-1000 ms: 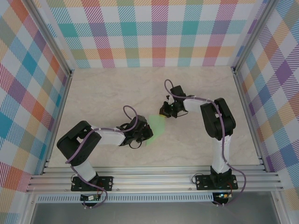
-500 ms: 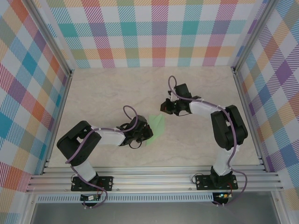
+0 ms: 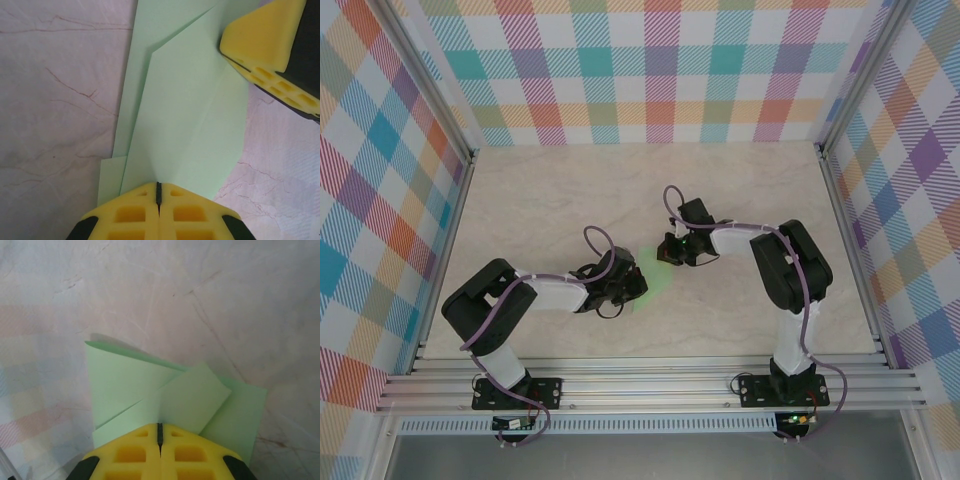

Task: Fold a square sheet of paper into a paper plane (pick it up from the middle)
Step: Fourth fold the wing at the center of the table.

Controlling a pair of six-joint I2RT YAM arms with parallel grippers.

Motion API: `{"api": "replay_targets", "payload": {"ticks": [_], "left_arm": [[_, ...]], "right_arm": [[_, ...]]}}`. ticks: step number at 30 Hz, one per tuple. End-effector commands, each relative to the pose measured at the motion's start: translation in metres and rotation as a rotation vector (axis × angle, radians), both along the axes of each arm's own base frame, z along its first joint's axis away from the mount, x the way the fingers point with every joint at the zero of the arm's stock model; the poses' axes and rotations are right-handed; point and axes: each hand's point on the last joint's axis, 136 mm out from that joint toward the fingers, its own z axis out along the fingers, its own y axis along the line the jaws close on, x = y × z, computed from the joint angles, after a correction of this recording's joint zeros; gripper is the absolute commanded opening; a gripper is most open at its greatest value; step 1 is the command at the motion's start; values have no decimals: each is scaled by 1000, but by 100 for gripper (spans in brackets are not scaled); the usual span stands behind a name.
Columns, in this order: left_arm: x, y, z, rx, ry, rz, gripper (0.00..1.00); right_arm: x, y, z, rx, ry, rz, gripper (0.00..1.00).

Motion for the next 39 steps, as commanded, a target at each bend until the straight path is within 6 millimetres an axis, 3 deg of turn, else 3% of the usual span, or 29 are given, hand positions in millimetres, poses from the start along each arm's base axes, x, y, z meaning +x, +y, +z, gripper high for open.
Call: {"api": "replay_targets", "payload": {"ticks": [1, 9, 12, 18, 22, 25, 31, 39], "left_arm": [[-48, 48, -60, 234, 194, -18, 2], [-49, 50, -60, 240, 198, -21, 2], [-50, 49, -60, 236, 199, -21, 2], [-50, 50, -58, 239, 194, -24, 2], [-49, 50, -58, 238, 191, -24, 2], [-48, 49, -57, 233, 188, -24, 2], [-48, 48, -58, 230, 191, -26, 2], [-49, 47, -58, 226, 193, -28, 2]], "right_arm": [[21, -27, -22, -103, -20, -79, 0], [62, -52, -12, -99, -60, -161, 0], [72, -51, -3, -51, -70, -151, 0], [65, -39, 46, 47, -112, -107, 0], [40, -26, 68, 105, -124, -70, 2], [12, -2, 63, 161, -63, 0, 1], [-19, 26, 37, 130, 9, 51, 0], [-36, 27, -3, 75, 96, 42, 0]]}}
